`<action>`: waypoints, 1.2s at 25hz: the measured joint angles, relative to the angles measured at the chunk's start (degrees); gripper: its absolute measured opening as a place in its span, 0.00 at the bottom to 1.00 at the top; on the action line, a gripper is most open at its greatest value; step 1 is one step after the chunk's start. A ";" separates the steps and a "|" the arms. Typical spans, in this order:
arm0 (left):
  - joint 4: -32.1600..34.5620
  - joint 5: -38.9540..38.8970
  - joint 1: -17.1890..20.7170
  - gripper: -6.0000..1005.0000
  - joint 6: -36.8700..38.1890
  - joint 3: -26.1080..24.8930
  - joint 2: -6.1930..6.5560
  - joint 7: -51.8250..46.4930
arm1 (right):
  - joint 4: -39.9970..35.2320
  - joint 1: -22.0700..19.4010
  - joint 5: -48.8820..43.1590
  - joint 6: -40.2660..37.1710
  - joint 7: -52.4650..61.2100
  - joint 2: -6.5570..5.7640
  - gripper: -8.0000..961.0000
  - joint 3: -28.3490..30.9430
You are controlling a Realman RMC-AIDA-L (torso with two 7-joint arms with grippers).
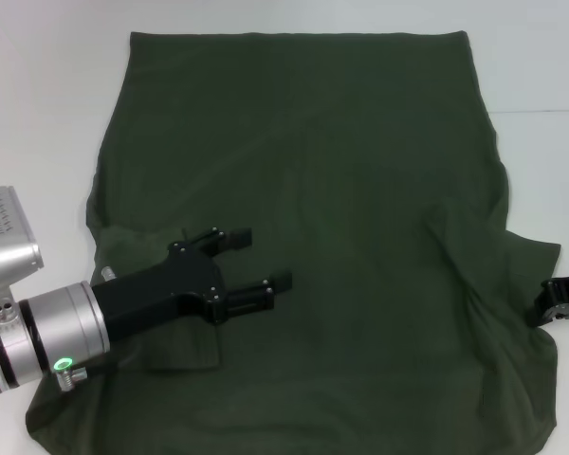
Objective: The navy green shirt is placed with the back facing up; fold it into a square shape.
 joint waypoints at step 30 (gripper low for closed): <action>0.00 0.00 -0.14 0.90 0.48 -0.79 -0.09 0.00 | -5.29 -5.13 3.49 -1.00 -2.39 0.29 0.01 5.23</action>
